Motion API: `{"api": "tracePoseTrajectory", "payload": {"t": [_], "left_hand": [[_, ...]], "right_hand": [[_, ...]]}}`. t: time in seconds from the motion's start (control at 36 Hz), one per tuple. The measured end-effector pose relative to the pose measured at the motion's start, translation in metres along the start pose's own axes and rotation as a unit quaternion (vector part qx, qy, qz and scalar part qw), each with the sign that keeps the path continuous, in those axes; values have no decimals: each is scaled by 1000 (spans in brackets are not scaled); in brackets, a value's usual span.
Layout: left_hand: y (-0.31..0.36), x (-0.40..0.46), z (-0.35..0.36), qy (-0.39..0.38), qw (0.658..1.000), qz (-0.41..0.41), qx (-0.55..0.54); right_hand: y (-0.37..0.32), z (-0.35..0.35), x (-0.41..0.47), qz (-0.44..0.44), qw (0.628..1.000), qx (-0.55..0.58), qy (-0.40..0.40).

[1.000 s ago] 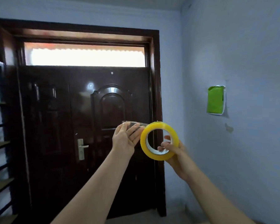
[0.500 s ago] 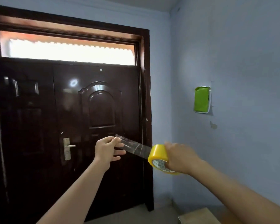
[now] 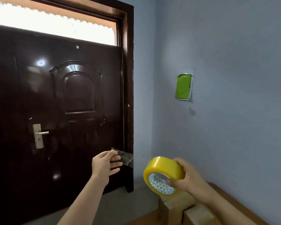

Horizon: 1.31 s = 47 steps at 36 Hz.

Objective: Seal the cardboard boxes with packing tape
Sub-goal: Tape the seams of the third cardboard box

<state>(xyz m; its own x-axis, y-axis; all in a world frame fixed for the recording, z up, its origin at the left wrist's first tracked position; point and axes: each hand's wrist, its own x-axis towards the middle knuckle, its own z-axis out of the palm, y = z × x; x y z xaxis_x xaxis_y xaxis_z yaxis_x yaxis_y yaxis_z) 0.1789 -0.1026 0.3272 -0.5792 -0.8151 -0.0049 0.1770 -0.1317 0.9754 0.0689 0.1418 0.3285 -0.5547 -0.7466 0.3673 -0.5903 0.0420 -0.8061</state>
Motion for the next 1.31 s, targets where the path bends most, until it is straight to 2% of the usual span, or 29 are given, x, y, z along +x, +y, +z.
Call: {"api": "tracePoseTrajectory", "payload": {"t": [0.06, 0.08, 0.19, 0.28, 0.39, 0.53, 0.61, 0.69, 0.81, 0.92, 1.06, 1.31], "left_hand": [[-2, 3, 7, -2, 1000, -4, -3], [-2, 6, 9, -1, 1000, -2, -1], [-6, 20, 14, -1, 999, 18, 50], [-17, 28, 13, 16, 997, 20, 73], [-39, 40, 0, 36, 992, 20, 121], [-83, 37, -13, 23, 986, 2, 166], [-124, 27, -25, 32, 981, -31, 191], [-173, 9, -39, 37, 971, -59, 230], [-239, -17, -57, 46, 956, -127, 261], [-285, -42, -68, 50, 941, -157, 297], [-316, -59, -67, 75, 933, -166, 311], [-347, -65, -64, 95, 931, -185, 298]], "right_hand": [[3, 5, -1, 3, 996, 75, 40], [4, 7, 1, 2, 996, 66, 55], [16, 4, 17, -35, 987, -155, 31], [33, 3, 30, -4, 975, -224, -11], [61, 11, 32, 40, 916, -388, -89], [106, 21, 17, 76, 928, -347, -115], [130, 31, -2, 90, 944, -287, -132], [148, 40, -30, 114, 945, -260, -164], [177, 53, -69, 134, 931, -250, -229], [193, 69, -100, 186, 909, -253, -276], [198, 96, -121, 220, 881, -279, -313], [206, 118, -141, 256, 857, -289, -340]]}}
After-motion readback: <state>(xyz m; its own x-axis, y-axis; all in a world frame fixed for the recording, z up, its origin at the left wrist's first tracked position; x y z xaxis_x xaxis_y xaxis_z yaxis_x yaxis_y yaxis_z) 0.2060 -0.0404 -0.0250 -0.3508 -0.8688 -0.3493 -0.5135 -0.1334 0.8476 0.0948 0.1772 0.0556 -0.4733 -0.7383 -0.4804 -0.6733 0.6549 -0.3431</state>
